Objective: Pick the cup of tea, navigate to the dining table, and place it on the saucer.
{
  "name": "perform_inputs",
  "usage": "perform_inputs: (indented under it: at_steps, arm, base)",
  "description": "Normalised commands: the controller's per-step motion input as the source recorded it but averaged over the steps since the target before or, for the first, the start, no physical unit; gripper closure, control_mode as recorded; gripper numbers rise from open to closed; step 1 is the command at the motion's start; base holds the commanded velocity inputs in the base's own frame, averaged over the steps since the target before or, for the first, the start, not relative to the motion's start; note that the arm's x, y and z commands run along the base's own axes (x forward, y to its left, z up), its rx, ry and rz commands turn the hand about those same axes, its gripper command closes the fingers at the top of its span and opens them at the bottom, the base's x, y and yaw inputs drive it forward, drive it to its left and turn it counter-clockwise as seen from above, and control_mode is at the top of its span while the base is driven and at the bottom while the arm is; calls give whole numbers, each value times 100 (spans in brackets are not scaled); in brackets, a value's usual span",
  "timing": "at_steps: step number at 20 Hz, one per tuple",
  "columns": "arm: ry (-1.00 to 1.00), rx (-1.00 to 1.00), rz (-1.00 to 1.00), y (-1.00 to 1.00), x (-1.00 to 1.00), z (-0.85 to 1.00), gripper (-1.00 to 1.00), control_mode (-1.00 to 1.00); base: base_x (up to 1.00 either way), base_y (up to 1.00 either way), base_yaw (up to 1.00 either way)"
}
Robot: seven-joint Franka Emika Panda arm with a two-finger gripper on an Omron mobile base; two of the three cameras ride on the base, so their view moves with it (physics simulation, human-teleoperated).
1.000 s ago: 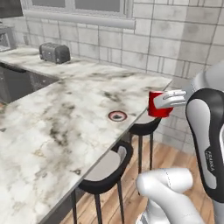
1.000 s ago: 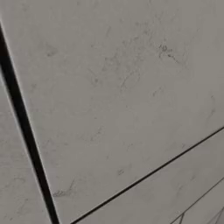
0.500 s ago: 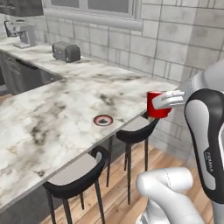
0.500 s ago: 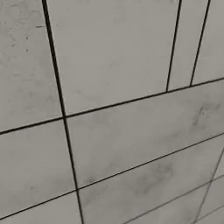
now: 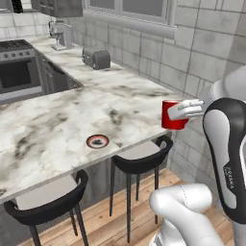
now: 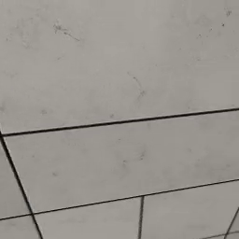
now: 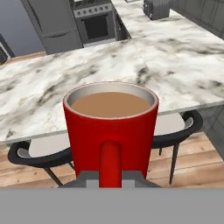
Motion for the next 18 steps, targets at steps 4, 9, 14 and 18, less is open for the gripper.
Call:
perform_inputs:
  at_steps: [4,9,14,18]
  arm:
    - [0,0,0,0,0,0,100,100]
    - [0,0,0,0,0,0,100,100]
    - [0,0,0,0,0,0,100,100]
    - [0,0,0,0,0,0,100,100]
  base:
    - [58,-59,48]
    - [51,-6,46]
    - [79,2,33]
    - [88,0,20]
